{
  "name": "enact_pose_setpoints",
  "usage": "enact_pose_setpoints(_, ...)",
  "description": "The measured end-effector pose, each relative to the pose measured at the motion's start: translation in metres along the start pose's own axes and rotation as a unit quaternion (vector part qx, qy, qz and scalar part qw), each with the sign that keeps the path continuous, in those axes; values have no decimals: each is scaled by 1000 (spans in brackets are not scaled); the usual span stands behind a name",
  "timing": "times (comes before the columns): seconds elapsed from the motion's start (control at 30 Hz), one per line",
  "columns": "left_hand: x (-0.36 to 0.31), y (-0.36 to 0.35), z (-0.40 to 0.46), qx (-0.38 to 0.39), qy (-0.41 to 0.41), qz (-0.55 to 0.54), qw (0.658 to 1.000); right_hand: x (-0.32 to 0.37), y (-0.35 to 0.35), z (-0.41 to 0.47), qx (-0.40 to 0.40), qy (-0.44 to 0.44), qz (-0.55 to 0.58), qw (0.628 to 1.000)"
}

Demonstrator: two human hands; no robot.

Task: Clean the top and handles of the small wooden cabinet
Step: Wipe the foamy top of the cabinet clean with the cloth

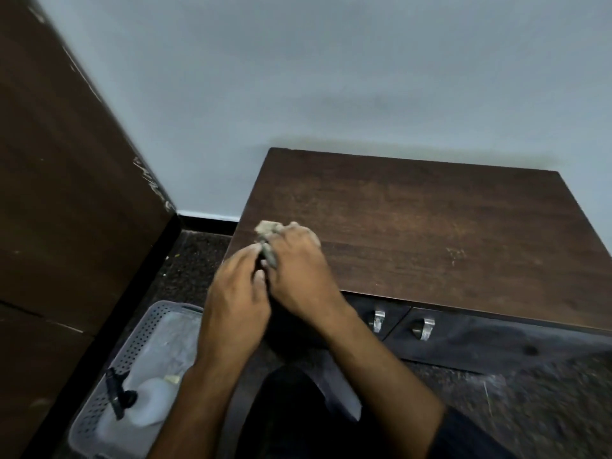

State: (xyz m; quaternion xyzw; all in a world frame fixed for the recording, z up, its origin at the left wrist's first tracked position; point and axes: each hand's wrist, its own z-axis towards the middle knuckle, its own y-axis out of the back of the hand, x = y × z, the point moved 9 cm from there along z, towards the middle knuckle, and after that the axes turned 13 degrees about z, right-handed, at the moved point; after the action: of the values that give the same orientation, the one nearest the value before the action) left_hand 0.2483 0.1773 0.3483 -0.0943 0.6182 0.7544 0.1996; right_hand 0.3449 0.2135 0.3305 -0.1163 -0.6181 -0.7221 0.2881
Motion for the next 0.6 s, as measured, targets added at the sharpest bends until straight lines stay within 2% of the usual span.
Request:
enact_pose_setpoints(0.1,32,9,2,0,60,13,998,27,-26,18,46,46,6,998)
enact_pose_setpoints(0.2,45,12,3,0,81,-1,997,8,-10,4,65,42,71,994)
enact_pose_setpoints(0.33,62,8,-5,-10,115,-50,992,-47,43,-40,-30,-16,76,997)
enact_pose_setpoints(0.4,69,3,-7,-14,137,-76,988,-54,46,-48,-49,-32,55,997)
enact_pose_setpoints(0.47,69,-2,-3,-14,150,-97,984,-35,27,-39,-14,2,57,998)
enact_pose_setpoints(0.6,68,-5,14,-13,167,-115,979,13,-10,3,80,124,98,984)
